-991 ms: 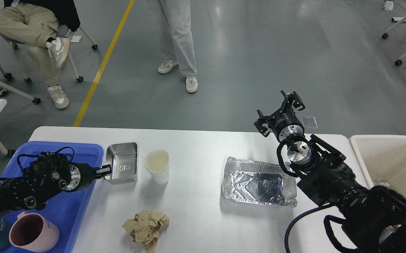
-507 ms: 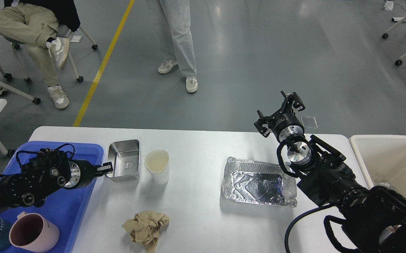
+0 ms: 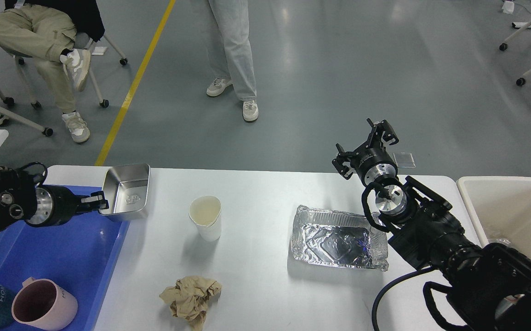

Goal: Tidy desktop
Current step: 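Lift the steel tin box and place it into the blue tray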

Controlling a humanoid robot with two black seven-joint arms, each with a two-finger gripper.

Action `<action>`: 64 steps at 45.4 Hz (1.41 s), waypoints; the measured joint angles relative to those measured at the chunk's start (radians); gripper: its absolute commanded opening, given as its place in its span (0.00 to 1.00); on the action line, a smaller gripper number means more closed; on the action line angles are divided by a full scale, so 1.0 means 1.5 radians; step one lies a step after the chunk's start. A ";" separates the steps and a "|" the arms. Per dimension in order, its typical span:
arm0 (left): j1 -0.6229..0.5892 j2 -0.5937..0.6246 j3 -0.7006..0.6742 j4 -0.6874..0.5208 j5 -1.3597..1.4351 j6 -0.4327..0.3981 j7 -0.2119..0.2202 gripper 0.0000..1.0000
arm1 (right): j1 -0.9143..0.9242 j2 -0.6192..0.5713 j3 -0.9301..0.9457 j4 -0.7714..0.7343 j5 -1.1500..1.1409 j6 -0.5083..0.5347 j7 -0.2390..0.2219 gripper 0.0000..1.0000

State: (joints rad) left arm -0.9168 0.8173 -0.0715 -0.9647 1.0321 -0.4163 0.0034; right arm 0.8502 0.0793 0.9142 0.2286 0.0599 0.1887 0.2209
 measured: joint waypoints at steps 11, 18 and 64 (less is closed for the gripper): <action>-0.008 0.085 -0.013 -0.072 -0.002 -0.014 0.001 0.00 | 0.002 0.001 0.000 0.000 0.000 0.000 0.000 1.00; -0.017 0.147 -0.028 -0.127 -0.003 -0.026 0.002 0.00 | 0.002 0.001 0.000 0.000 0.000 0.000 0.000 1.00; 0.133 0.124 -0.031 -0.016 -0.006 0.060 -0.023 0.02 | -0.002 -0.001 0.000 0.000 0.000 0.000 0.000 1.00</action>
State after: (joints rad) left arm -0.7168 1.0035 -0.1177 -0.9881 1.0228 -0.3259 -0.0315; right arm 0.8471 0.0780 0.9142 0.2286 0.0599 0.1887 0.2209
